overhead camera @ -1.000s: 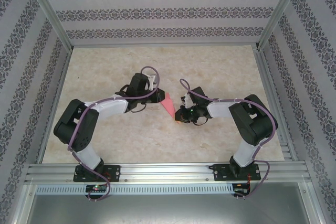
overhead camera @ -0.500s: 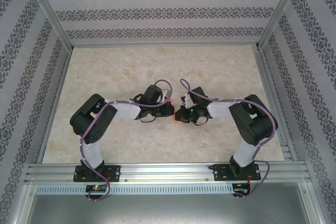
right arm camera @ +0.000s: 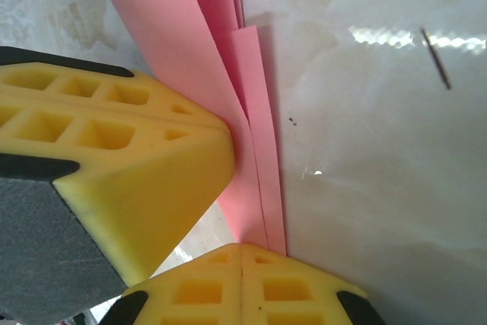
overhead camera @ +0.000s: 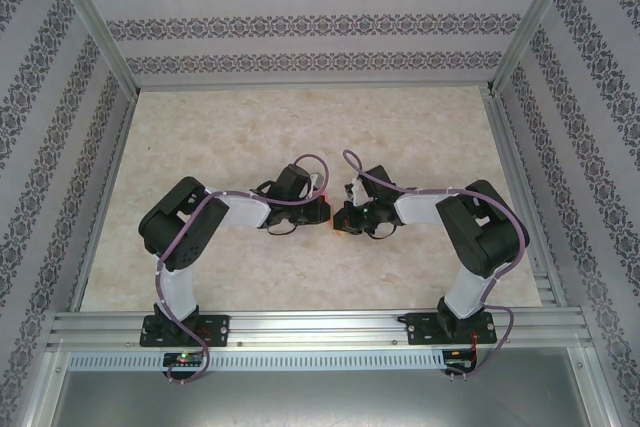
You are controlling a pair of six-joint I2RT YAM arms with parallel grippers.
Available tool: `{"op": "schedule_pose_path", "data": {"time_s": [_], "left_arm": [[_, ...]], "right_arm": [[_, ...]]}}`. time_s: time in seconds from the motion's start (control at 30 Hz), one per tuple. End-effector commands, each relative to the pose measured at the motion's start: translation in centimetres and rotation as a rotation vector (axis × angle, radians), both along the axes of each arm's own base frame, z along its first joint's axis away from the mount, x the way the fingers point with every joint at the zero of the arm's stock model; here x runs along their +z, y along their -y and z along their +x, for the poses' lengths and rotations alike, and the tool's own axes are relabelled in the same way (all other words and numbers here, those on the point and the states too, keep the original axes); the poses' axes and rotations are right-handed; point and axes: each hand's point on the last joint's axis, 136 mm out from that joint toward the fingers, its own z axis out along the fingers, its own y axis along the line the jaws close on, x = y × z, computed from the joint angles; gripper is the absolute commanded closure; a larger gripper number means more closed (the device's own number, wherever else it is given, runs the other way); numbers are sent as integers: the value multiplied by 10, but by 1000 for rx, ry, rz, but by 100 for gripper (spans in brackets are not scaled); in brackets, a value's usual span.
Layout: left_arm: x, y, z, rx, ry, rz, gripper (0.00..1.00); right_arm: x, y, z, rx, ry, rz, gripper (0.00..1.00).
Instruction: Fold a paper plane with a square sheet of paper (pick it up from the middle)
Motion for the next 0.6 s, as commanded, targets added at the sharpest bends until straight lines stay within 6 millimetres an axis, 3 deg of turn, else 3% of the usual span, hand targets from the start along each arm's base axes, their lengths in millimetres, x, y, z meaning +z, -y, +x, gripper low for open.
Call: {"op": "schedule_pose_path", "data": {"time_s": [0.0, 0.23, 0.57], "left_arm": [[-22, -21, 9, 53, -7, 101, 94], [-21, -45, 39, 89, -14, 84, 94], [-25, -101, 91, 204, -30, 86, 93]], "right_arm": [[-74, 75, -55, -63, -217, -386, 94], [-82, 88, -61, -69, -240, -449, 94], [-83, 90, -62, -77, -245, -458, 94]]}}
